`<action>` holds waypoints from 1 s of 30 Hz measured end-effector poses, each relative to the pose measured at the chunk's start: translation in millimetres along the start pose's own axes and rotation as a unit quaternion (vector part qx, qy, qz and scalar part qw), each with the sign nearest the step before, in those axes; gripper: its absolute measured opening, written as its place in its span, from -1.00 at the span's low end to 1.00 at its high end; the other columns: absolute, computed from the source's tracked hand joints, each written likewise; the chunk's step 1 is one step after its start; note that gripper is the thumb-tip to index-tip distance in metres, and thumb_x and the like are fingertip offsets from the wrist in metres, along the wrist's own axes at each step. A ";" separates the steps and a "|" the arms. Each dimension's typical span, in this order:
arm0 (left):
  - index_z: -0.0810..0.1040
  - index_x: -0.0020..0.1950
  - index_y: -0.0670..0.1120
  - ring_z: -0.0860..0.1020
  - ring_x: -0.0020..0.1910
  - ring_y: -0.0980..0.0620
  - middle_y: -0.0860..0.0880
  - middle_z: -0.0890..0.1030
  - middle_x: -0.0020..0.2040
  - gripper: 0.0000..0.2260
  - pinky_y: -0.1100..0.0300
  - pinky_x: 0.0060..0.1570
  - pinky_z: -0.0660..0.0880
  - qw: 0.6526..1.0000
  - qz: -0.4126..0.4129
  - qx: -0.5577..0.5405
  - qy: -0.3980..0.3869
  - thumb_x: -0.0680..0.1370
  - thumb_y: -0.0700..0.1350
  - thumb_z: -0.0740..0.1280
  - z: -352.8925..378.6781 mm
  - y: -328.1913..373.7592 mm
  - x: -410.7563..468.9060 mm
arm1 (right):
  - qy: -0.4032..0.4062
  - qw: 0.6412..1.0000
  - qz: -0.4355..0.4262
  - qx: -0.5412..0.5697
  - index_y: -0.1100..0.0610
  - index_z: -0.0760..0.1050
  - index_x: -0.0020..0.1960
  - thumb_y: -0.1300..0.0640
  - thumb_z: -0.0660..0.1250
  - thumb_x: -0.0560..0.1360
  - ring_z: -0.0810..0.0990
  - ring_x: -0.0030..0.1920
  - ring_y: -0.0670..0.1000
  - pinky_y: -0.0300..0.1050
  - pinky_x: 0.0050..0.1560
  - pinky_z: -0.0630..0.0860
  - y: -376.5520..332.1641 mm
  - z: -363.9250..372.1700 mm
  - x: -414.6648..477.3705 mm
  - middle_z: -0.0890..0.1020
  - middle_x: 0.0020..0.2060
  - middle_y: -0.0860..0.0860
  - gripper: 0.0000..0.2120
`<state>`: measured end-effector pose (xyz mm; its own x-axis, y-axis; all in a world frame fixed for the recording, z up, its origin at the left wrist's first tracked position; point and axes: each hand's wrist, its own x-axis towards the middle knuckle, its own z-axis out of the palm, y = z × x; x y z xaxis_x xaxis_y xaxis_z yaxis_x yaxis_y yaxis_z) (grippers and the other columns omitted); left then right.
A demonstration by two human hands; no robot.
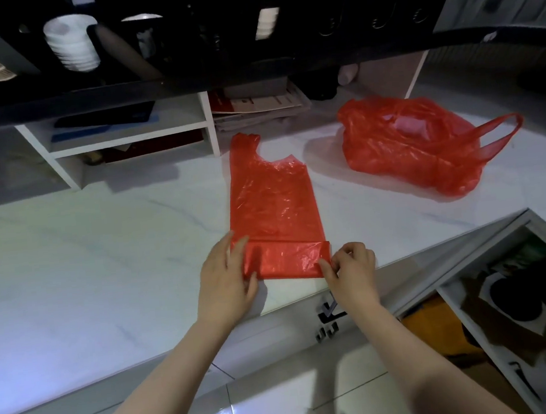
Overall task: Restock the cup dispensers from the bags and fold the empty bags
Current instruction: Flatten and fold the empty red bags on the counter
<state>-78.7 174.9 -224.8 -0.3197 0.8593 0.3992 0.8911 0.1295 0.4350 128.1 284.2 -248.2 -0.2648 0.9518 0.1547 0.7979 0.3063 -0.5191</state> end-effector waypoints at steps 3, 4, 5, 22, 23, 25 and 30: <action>0.39 0.42 -0.05 0.28 0.44 -0.23 -0.15 0.34 0.46 -0.43 -0.22 0.38 0.18 0.983 0.115 0.089 -0.109 0.43 0.06 0.34 4.7 8.9 11.4 | -0.011 1.000 -0.003 -0.016 0.08 0.42 -0.27 -0.11 0.33 0.50 0.28 0.06 0.01 -0.16 0.06 0.32 0.1 -1.8 1.5 0.42 0.01 0.01 -0.69; 0.34 0.45 -0.01 0.21 0.48 -0.21 -0.11 0.30 0.48 -0.42 -0.21 0.42 0.07 0.976 0.115 0.115 -0.147 0.47 0.17 0.23 6.5 10.5 13.4 | -0.014 1.000 -0.004 -0.018 0.10 0.45 -0.26 -0.12 0.32 0.50 0.28 0.06 0.01 -0.15 0.06 0.33 0.1 -2.5 1.7 0.42 0.02 0.02 -0.68; 0.27 0.49 0.03 0.13 0.51 -0.18 -0.07 0.26 0.50 -0.39 -0.18 0.44 -0.07 0.969 0.104 0.134 -0.177 0.48 0.26 0.11 8.7 10.7 13.7 | -0.016 1.000 -0.006 -0.024 0.12 0.48 -0.23 -0.13 0.31 0.50 0.28 0.07 0.02 -0.14 0.06 0.34 -0.3 -3.3 2.0 0.42 0.02 0.02 -0.67; -0.28 0.48 0.23 -0.37 0.48 -0.09 0.05 -0.25 0.54 -0.35 0.01 0.39 -0.43 0.951 0.059 0.164 -0.256 0.43 0.42 -0.30 25.8 -3.4 -1.5 | -0.212 0.935 -0.207 -0.194 -0.18 -0.27 0.52 -0.47 -0.28 0.40 -0.31 0.51 0.02 0.20 0.43 -0.30 -9.1 -1.8 6.0 -0.26 0.52 -0.09 -0.24; -0.28 0.48 0.23 -0.37 0.48 -0.11 0.05 -0.27 0.53 -0.34 0.01 0.40 -0.41 0.951 0.054 0.160 -0.259 0.43 0.42 -0.30 25.6 -3.2 -1.0 | -0.218 0.935 -0.205 -0.192 -0.17 -0.25 0.52 -0.49 -0.31 0.38 -0.30 0.52 0.02 0.20 0.43 -0.31 -7.5 -0.5 6.9 -0.22 0.54 -0.08 -0.21; -0.30 0.48 0.23 -0.33 0.50 -0.14 0.05 -0.29 0.53 -0.32 -0.01 0.42 -0.36 0.949 0.047 0.158 -0.270 0.40 0.43 -0.31 25.0 -2.9 -1.0 | -0.229 0.933 -0.203 -0.188 -0.17 -0.24 0.52 -0.51 -0.29 0.35 -0.31 0.51 0.01 0.21 0.42 -0.33 -6.9 -0.1 8.3 -0.21 0.54 -0.07 -0.18; -0.37 0.46 0.23 -0.33 0.50 -0.14 0.02 -0.34 0.52 -0.26 -0.04 0.44 -0.32 0.941 0.043 0.153 -0.299 0.34 0.50 -0.35 20.7 -0.4 -2.6 | -0.257 0.923 -0.218 -0.188 -0.15 -0.32 0.51 -0.53 -0.10 0.37 -0.35 0.50 0.03 0.24 0.40 -0.35 -6.7 -3.9 11.7 -0.29 0.52 -0.06 -0.13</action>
<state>-71.6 182.9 -242.7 -0.0848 0.9861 -0.1430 0.9856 0.1040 0.1333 121.8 293.3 -239.6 -0.7498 0.6339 -0.1897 0.6606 0.7336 -0.1596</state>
